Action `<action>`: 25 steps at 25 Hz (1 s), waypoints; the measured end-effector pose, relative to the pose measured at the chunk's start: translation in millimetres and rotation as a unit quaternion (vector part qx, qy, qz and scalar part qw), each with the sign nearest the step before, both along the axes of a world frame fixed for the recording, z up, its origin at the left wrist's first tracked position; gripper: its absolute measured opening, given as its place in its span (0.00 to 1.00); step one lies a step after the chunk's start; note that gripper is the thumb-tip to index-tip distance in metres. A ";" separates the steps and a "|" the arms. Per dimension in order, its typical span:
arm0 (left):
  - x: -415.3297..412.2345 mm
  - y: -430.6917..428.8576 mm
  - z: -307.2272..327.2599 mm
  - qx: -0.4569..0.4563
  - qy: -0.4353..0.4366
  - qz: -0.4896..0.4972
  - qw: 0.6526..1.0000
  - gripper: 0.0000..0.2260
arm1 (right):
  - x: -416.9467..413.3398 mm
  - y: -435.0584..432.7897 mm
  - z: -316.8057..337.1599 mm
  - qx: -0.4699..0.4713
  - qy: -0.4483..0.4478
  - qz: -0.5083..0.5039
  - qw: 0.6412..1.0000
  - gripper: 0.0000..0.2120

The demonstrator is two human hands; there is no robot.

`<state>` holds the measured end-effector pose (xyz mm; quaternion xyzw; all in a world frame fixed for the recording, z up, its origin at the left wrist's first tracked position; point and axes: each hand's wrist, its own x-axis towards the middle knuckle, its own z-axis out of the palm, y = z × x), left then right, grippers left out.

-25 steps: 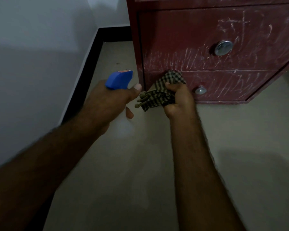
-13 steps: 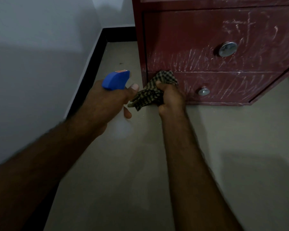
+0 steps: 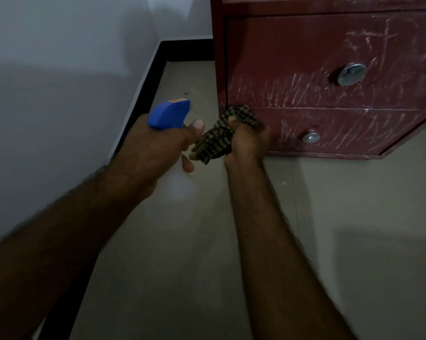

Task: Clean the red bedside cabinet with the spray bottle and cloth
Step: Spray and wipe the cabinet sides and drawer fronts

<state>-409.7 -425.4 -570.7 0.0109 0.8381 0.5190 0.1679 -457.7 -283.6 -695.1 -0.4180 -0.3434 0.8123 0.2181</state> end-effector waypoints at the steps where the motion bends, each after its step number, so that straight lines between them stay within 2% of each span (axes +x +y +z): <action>1: -0.3 0.1 -0.8 0.001 0.002 -0.002 1.000 0.23 | -1.5 -1.4 3.4 0.007 0.011 -0.004 1.000 0.35; 3: -1.3 1.4 -2.4 0.006 0.004 -0.003 1.000 0.25 | -4.1 -2.0 5.8 0.017 0.028 0.000 0.999 0.38; 7: -3.5 5.2 -4.5 0.007 0.007 -0.006 1.000 0.23 | -1.8 -2.1 -1.8 0.014 0.026 0.007 1.000 0.36; 11: -8.2 5.1 -4.6 0.014 0.008 -0.011 1.000 0.18 | -7.2 -2.9 5.4 0.022 0.042 0.014 0.999 0.45; 15: -10.3 4.4 -3.3 0.024 0.007 0.008 1.000 0.08 | -3.7 -7.0 -2.8 0.022 0.022 0.017 0.999 0.40; 18: -10.6 2.3 -1.4 0.036 0.013 0.002 0.999 0.06 | -6.7 -6.5 -4.0 0.012 0.037 0.017 0.999 0.41; 20: -12.4 1.0 -1.2 0.036 0.017 0.002 0.999 0.06 | -8.4 -5.2 -1.0 0.014 0.062 0.022 0.998 0.40; 23: -14.8 1.9 -1.4 0.035 0.025 0.010 0.999 0.08 | -7.0 -4.0 -2.5 0.023 0.034 0.031 0.999 0.34; 25: -15.9 3.8 -0.5 0.033 0.016 0.013 0.999 0.14 | -6.9 -3.5 -1.2 0.032 0.031 0.031 0.999 0.34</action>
